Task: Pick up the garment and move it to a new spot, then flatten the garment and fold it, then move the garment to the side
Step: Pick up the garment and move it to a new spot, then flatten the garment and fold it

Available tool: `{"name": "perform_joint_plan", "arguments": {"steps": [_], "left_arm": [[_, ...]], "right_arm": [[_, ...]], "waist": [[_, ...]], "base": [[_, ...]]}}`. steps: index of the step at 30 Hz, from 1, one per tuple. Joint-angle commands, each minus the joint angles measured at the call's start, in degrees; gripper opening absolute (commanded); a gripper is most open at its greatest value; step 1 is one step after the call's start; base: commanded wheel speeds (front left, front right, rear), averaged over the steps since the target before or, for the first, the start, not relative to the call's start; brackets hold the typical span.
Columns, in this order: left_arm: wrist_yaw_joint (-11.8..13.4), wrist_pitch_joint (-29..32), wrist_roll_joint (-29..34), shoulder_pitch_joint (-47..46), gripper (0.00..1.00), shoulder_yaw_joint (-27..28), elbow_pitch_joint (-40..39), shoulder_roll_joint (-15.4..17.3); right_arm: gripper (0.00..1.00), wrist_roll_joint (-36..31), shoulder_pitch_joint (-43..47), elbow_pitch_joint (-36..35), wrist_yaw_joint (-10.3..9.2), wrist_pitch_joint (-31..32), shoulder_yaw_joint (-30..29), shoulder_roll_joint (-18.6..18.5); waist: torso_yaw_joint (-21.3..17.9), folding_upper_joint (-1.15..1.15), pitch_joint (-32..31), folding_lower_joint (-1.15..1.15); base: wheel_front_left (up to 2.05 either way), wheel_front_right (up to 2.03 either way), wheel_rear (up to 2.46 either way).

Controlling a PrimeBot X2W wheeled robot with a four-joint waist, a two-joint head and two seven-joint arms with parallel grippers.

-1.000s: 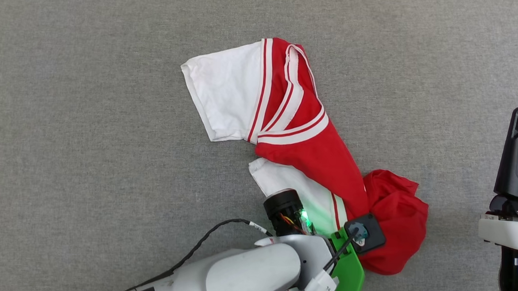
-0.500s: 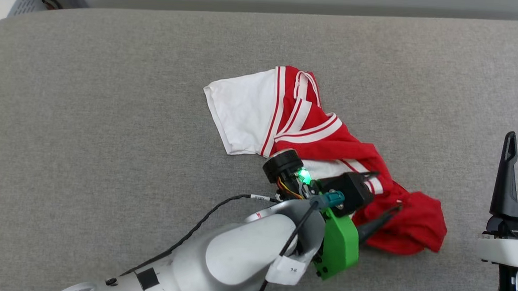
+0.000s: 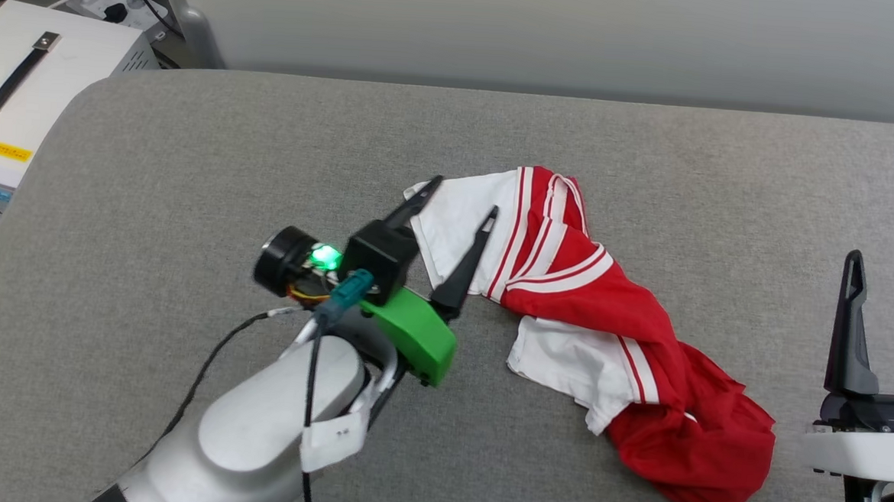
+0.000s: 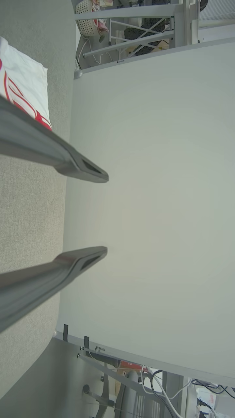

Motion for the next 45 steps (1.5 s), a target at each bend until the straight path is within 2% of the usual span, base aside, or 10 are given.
{"name": "perform_joint_plan", "arguments": {"steps": [1, 6, 9, 12, 15, 22, 33, 37, 45], "left_arm": [[1.8, -0.5, 0.1, 2.0, 1.0, 1.9, -0.9, 1.3], [7.9, -0.8, 3.9, 8.3, 1.0, 12.3, -6.8, 3.8], [9.1, -0.8, 6.2, 13.0, 1.0, 17.9, -9.6, 3.8], [8.9, -0.8, 8.5, 18.0, 1.0, 23.1, -11.7, 3.0], [7.1, -0.9, 10.5, 22.7, 1.0, 27.1, -13.3, 2.0], [1.3, -0.9, 15.6, 32.0, 1.0, 35.3, -13.5, -1.4], [-6.6, -0.9, 21.3, 38.7, 1.0, 42.6, -9.8, -7.8], [-8.9, -0.9, 23.1, 39.8, 1.0, 44.4, -8.8, -9.3], [-11.7, -0.9, 25.7, 40.7, 1.0, 47.5, -7.2, -11.6]], "right_arm": [[1.0, -0.7, 1.1, 0.0, -0.05, -0.3, 0.6, 0.0], [1.0, -0.8, 1.8, 0.4, -0.05, -0.3, 3.4, -0.2], [1.0, -0.7, 2.2, 0.9, -0.05, -0.3, 4.4, -0.2], [1.0, -0.5, 2.8, 1.7, -0.05, -0.3, 5.7, -0.2], [1.0, -0.2, 3.2, 2.4, -0.05, -0.3, 6.6, -0.2], [1.0, 1.0, 4.4, 4.8, -0.05, -0.3, 8.6, -0.8], [1.0, 2.3, 7.7, 8.8, -0.05, -0.3, 10.1, -1.8], [1.0, 2.7, 8.8, 9.7, -0.05, -0.3, 10.1, -1.8], [1.0, 2.9, 9.9, 10.8, -0.05, -0.3, 10.1, -1.6]], "waist": [[0.6, 0.0, -0.8, 0.0], [1.3, 0.0, -1.5, 0.0], [1.5, 0.0, -2.1, 0.0], [1.6, 0.0, -2.7, 0.0], [1.5, 0.0, -3.3, 0.0], [1.4, 0.0, -4.3, 0.0], [1.6, 0.0, -6.0, 0.0], [1.6, 0.0, -6.5, 0.0], [1.9, 0.0, -7.0, 0.0]], "base": [[0.0, 0.0, 0.0], [0.0, 0.0, 0.0], [0.0, 0.0, 0.0], [0.0, 0.0, 0.0], [0.0, 0.0, 0.0], [0.0, 0.0, 0.0], [0.0, 0.0, 0.0], [0.0, 0.0, 0.0], [0.0, 0.0, 0.0]]}}
